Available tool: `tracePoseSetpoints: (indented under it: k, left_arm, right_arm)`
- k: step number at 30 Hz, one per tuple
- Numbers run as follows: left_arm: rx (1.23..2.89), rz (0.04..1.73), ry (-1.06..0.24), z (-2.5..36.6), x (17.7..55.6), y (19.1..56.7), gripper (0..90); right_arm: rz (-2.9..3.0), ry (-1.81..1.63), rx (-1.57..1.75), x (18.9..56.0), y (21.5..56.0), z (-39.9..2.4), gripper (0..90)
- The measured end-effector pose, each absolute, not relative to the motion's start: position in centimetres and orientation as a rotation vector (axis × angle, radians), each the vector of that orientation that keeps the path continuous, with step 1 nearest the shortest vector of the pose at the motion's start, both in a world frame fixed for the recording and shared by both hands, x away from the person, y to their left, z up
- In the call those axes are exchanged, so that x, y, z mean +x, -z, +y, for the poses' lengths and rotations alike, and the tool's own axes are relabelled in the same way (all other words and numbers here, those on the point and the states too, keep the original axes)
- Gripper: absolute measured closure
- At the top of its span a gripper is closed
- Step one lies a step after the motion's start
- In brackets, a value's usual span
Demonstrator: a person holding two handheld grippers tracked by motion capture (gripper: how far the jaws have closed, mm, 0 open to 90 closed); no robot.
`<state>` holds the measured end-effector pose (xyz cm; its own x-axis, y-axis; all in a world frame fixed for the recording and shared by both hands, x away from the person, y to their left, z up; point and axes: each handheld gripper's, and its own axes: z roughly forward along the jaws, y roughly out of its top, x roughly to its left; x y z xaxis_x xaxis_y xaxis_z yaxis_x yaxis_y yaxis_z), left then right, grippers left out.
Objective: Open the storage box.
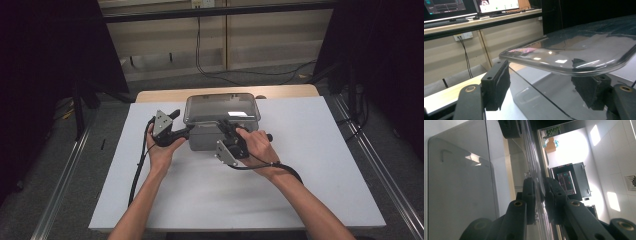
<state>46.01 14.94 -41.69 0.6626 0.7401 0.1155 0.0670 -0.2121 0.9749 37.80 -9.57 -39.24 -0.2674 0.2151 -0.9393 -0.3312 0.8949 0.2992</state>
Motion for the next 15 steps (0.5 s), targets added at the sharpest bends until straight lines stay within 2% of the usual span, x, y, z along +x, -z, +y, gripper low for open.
tracePoseSetpoints:
  k: [4,7,15]
  left_arm:
    - [1.685,0.649,-0.711,14.9,45.96,41.48,36.7]
    - [1.68,0.64,-0.72,14.75,45.82,41.13,36.8]
    - [1.697,0.603,-0.721,14.46,45.51,40.92,46.5]
  right_arm:
    - [1.772,-0.518,-0.094,37.8,39.32,-9.51,78.5]
    - [1.773,-0.517,-0.094,37.84,39.4,-9.47,78.3]
    - [1.773,-0.527,-0.086,37.89,39.37,-9.53,75.6]
